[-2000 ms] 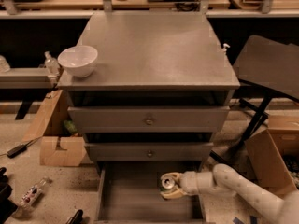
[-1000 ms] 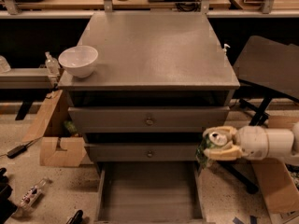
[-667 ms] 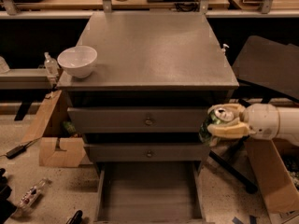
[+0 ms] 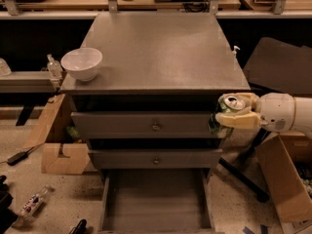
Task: Pick green can from bottom drawer and place on counter
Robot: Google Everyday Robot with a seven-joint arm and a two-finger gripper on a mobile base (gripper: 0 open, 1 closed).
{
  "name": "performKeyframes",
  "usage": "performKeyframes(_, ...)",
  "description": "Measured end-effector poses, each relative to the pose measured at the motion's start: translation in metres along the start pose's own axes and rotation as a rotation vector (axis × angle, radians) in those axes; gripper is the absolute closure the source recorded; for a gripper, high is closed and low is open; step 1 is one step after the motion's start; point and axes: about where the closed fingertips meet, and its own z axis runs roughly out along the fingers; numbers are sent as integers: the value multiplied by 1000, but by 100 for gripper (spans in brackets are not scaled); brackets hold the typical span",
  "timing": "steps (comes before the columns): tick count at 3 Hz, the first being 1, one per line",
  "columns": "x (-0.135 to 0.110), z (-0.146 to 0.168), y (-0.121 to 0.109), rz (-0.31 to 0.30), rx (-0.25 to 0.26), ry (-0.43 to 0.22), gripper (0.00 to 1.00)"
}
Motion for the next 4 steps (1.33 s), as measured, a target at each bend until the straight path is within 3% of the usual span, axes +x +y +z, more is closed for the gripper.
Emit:
performKeyframes(1, -4, 7, -4, 3, -11, -16, 100)
performKeyframes(2, -37, 11, -28, 11, -6, -25, 100)
performKeyframes(3, -83, 22, -73, 30, 17, -1, 100)
performKeyframes(4, -102, 52, -123, 53, 34, 27, 100)
